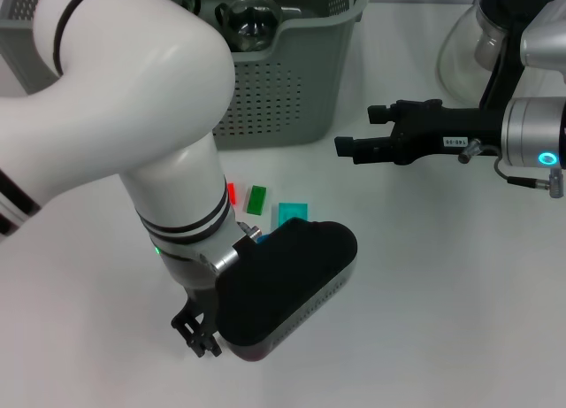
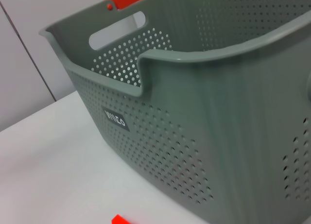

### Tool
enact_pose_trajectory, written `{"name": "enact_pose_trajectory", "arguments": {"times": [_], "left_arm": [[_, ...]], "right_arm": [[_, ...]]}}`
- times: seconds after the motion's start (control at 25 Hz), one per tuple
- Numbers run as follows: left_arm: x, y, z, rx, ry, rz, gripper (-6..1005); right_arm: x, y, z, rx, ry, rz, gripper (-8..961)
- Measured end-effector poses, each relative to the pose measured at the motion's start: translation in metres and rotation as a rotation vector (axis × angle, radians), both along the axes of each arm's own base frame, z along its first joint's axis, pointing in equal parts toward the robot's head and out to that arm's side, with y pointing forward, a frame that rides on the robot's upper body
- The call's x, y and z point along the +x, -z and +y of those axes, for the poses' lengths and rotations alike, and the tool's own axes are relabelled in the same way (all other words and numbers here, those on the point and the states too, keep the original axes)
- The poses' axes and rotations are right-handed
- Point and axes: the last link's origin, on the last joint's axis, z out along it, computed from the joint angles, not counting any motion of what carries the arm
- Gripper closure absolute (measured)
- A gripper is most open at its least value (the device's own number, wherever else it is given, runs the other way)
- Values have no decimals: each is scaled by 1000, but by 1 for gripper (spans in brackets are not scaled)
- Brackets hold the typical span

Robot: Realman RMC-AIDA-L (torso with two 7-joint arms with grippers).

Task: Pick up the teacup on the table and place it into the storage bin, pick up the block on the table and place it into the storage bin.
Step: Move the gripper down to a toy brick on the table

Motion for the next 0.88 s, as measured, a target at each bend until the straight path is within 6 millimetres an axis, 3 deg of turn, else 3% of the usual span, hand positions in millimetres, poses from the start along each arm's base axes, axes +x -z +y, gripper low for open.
{"name": "enact_pose_trajectory", "arguments": {"times": [0.88], "left_arm": [[-2, 5, 3, 3, 0, 4, 514]], "right_arm": [[2, 1, -1, -3, 6, -2, 9]]}}
